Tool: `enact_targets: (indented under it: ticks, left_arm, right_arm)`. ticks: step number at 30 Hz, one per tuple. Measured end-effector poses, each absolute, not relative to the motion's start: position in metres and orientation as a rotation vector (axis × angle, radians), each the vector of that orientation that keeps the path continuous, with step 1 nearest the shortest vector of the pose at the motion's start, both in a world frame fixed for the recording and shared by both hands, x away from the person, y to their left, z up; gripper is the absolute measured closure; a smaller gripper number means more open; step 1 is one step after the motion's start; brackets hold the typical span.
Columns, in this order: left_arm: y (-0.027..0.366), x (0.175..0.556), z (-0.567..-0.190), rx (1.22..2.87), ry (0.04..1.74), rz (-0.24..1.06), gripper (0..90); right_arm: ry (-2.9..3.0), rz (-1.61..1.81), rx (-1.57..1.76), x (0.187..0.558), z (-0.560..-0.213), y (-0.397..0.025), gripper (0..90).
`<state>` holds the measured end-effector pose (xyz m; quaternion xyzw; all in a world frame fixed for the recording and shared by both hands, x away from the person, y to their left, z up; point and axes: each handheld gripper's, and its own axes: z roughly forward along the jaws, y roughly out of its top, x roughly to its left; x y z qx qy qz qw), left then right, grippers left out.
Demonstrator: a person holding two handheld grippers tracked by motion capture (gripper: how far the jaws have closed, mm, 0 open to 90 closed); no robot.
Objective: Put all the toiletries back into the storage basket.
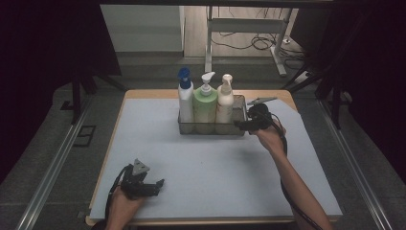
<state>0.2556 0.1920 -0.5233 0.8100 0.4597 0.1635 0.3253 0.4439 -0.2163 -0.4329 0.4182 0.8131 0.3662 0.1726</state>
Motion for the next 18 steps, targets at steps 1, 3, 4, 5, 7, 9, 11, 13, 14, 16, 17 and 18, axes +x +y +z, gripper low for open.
enact_targets:
  ticks: [1, 3, 4, 5, 7, 9, 11, 13, 14, 16, 17, 18]
  left_arm:
    - [0.192, 0.256, -0.523, 2.124, 1.205, 0.429, 12.3]
    - [0.192, 0.256, -0.523, 2.124, 1.205, 0.429, 12.3]
    - [0.192, 0.256, -0.523, 2.123, 1.205, 0.429, 12.3]
    - [0.192, 0.256, -0.523, 2.124, 1.204, 0.429, 12.3]
    - [0.192, 0.256, -0.523, 2.123, 1.205, 0.429, 12.3]
    - [0.192, 0.256, -0.523, 2.124, 1.204, 0.429, 12.3]
    - [0.192, 0.256, -0.523, 2.123, 1.204, 0.429, 12.3]
    - [0.192, 0.256, -0.523, 2.123, 1.204, 0.429, 12.3]
    - [0.192, 0.256, -0.523, 2.123, 1.204, 0.429, 12.3]
    - [0.192, 0.256, -0.523, 2.123, 1.204, 0.43, 12.3]
    - [0.192, 0.256, -0.523, 2.123, 1.204, 0.43, 12.3]
    - [0.192, 0.256, -0.523, 2.123, 1.204, 0.43, 12.3]
  right_arm:
    - [2.309, 1.047, 1.185, 0.442, -0.432, -0.217, 22.5]
    - [2.315, 1.06, 1.181, 0.439, -0.43, -0.219, 20.7]
    - [2.315, 1.061, 1.176, 0.437, -0.429, -0.219, 17.9]
    - [2.314, 1.061, 1.169, 0.436, -0.428, -0.22, 16.3]
    - [2.317, 1.072, 1.159, 0.432, -0.426, -0.22, 14.1]
    - [2.315, 1.073, 1.145, 0.428, -0.425, -0.222, 13.1]
    - [2.321, 1.076, 1.131, 0.424, -0.424, -0.223, 12.6]
    - [2.331, 1.066, 1.114, 0.421, -0.423, -0.225, 10.9]
    - [2.336, 1.061, 1.107, 0.418, -0.423, -0.225, 8.9]
    - [2.333, 1.059, 1.099, 0.414, -0.422, -0.227, 6.4]
    - [2.334, 1.059, 1.094, 0.413, -0.422, -0.227, 5.2]
    - [2.336, 1.054, 1.088, 0.411, -0.422, -0.228, 4.5]
